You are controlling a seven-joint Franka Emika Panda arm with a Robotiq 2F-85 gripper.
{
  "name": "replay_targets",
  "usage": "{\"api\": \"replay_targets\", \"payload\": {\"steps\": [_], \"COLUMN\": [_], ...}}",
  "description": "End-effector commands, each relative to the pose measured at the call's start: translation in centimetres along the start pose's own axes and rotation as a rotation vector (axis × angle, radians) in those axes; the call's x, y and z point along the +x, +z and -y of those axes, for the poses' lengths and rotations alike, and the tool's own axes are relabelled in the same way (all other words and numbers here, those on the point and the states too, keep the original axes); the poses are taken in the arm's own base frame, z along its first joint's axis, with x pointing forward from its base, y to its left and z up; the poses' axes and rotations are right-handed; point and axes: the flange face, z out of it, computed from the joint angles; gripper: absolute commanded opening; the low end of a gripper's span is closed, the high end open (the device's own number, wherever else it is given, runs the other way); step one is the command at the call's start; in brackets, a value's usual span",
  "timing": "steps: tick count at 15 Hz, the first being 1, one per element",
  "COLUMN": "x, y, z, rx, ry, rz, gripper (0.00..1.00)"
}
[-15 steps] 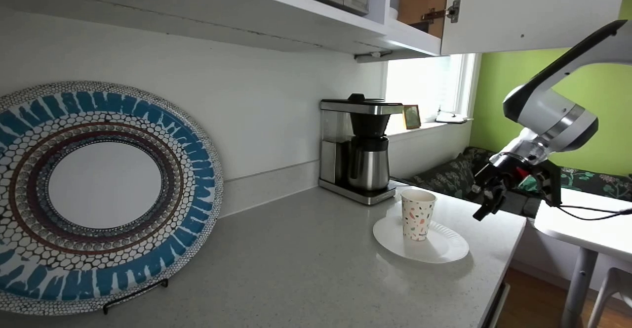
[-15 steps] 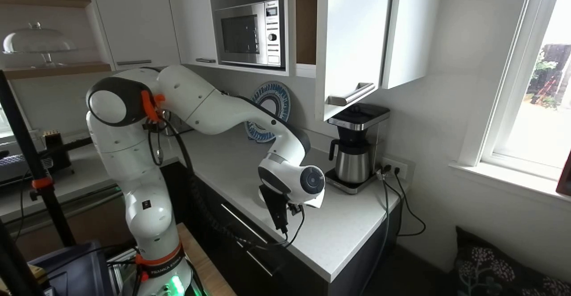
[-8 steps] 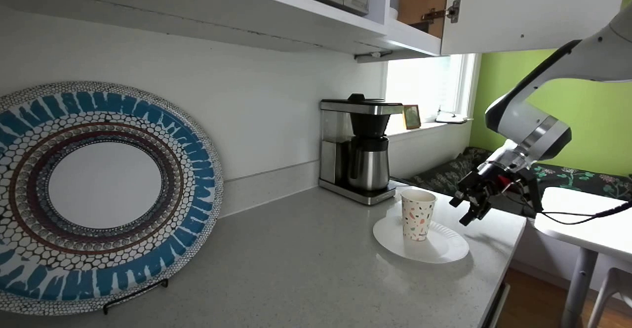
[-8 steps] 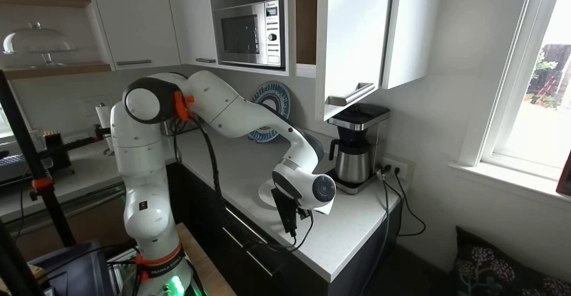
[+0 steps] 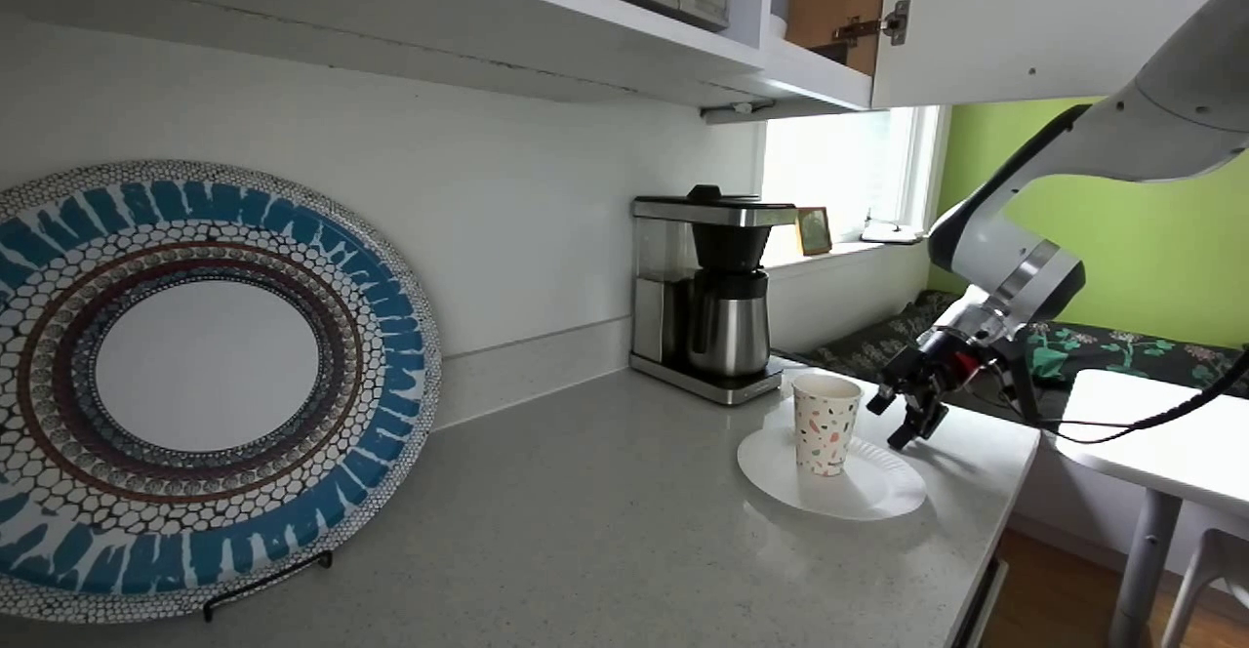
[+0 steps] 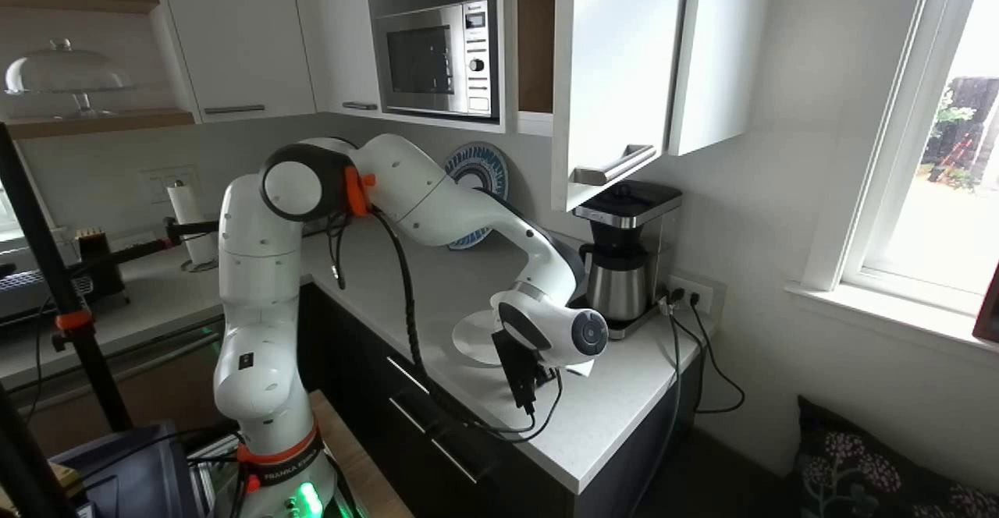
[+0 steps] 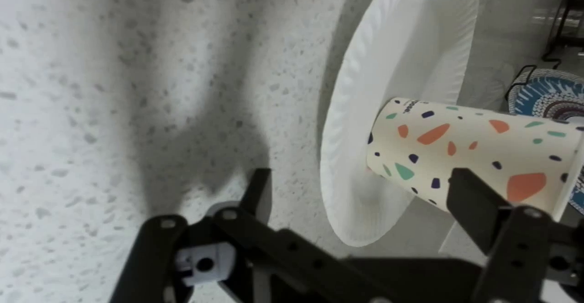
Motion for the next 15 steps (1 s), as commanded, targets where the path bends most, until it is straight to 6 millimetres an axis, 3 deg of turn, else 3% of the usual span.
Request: {"api": "replay_targets", "payload": {"steps": [1, 9, 15], "x": [1.3, 2.8, 3.3], "y": [0.9, 3.6, 4.0], "z": [-0.5, 0.1, 0.8], "rx": [0.031, -0.010, -0.023], "ry": [-0.014, -0.039, -0.067], "rz": [0.022, 0.086, 0.112], "gripper": [1.00, 1.00, 1.00]}}
